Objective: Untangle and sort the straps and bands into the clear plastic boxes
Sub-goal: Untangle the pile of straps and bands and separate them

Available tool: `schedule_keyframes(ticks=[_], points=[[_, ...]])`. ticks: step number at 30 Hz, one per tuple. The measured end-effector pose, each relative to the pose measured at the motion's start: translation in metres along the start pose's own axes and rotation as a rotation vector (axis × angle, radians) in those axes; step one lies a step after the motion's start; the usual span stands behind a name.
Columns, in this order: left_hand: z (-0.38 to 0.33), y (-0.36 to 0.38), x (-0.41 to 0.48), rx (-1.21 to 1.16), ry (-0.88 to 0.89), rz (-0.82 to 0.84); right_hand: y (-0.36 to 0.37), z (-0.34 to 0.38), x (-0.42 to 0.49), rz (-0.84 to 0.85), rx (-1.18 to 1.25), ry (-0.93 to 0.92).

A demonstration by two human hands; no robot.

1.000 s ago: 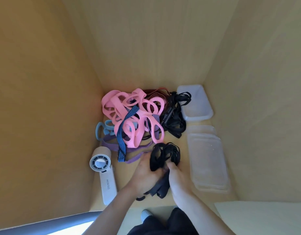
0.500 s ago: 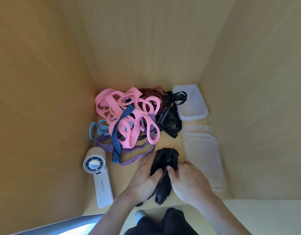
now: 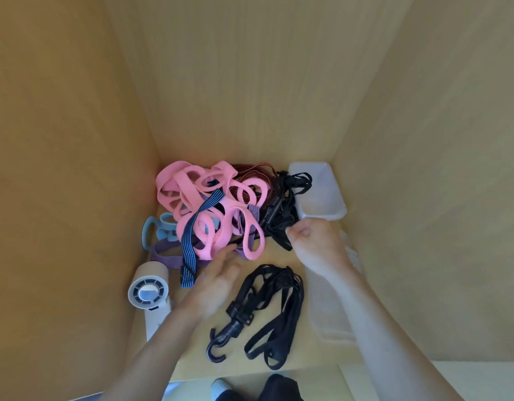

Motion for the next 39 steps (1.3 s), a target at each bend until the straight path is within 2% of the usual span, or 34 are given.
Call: schedule_keyframes(ticks=[4, 12, 16, 19, 22, 26, 31, 36, 39], points=[[-0.022, -0.007, 0.016, -0.032, 0.058, -0.010, 0.017, 0.006, 0.045, -0.087, 0.109, 0.027], [-0.058, -0.024, 0.057, -0.004, 0.156, -0.071, 0.058, 0.004, 0.093, -0.040, 0.167, 0.118], [-0.069, -0.028, 0.071, 0.081, 0.168, -0.106, 0.036, 0.012, 0.092, -0.093, 0.423, 0.147], [-0.071, -0.031, 0.082, 0.133, 0.129, -0.114, 0.009, 0.026, 0.086, -0.073, 0.667, 0.177], [-0.068, -0.034, 0.089, 0.151, 0.067, -0.105, -0.020, 0.050, 0.077, -0.039, 0.797, 0.137], [-0.066, -0.027, 0.081, 0.181, 0.018, -0.002, -0.054, 0.078, 0.066, 0.002, 0.998, 0.075], [-0.068, -0.022, 0.061, 0.311, -0.022, 0.078, -0.103, 0.123, 0.048, 0.082, 1.147, -0.100], [-0.091, -0.027, 0.043, 0.449, 0.020, 0.078, -0.140, 0.165, 0.036, 0.168, 1.234, -0.246], [-0.139, -0.041, 0.035, 0.412, 0.196, -0.023, -0.157, 0.184, 0.028, 0.212, 1.301, -0.289]])
Point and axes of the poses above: each hand's wrist, its own x-axis towards the middle knuckle, its own y-axis out of the palm, z = x × y, the point moved 9 cm from there along x, towards the middle knuckle, and after that the axes turned 6 degrees about -z, right-handed, at the moved point
